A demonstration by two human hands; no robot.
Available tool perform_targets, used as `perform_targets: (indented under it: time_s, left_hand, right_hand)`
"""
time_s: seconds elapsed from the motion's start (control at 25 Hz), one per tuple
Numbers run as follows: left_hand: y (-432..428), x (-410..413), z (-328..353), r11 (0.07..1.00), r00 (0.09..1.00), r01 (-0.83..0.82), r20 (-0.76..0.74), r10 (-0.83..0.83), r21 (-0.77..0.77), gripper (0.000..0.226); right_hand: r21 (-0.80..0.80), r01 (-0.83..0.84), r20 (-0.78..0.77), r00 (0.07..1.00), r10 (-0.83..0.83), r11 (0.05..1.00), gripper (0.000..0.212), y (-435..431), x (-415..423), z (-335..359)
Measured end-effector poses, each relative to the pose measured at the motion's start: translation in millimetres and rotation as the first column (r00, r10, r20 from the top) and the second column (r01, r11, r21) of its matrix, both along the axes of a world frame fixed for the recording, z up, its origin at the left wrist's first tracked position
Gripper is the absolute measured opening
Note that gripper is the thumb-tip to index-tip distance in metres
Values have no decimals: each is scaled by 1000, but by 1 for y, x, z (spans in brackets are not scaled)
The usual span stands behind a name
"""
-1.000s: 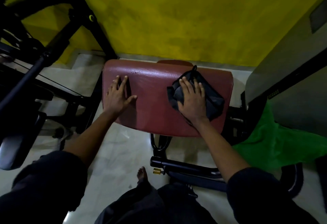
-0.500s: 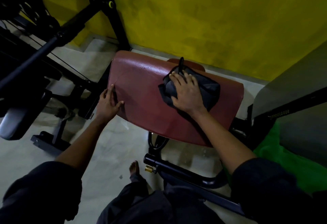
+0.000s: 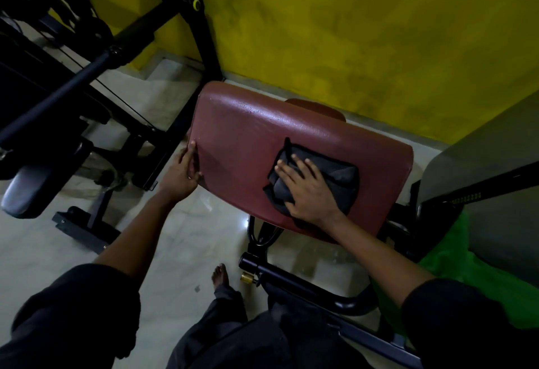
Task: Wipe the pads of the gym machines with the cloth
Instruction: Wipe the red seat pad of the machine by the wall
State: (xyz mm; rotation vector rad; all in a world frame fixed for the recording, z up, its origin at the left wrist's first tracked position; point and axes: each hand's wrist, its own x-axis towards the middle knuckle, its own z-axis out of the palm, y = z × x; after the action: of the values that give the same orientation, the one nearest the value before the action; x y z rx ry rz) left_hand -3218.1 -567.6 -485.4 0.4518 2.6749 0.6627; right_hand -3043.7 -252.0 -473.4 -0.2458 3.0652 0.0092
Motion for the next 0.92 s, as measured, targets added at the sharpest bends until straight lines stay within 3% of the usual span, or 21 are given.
perform_targets:
  time_s: [0.2,0.32,0.44,0.72,0.92]
  left_hand:
    - [-5,5,15,992,996,-87,7,86,93,76]
    - [-13,7,16,957,962,-242,170,215,158,66]
    - [-23,5,11,933,934,-273,296,198,235,71]
    - [-32,-7,17,973,966,-173,220,138,151,51]
    - [-35,-20,22,897,910,-346,333,248,277,43]
  right_hand:
    - [86,-313,168,940,296,946,90,21,32,-13]
    - [125,-343,168,932,321,931,90,13,27,-18]
    - [121,-349,186,927,325,929,92,-28,14,-29]
    - [83,-489,256,853,455,869,91,-21,9,-27]
    - [81,-475,307,848,431,876,95,-84,-15,-39]
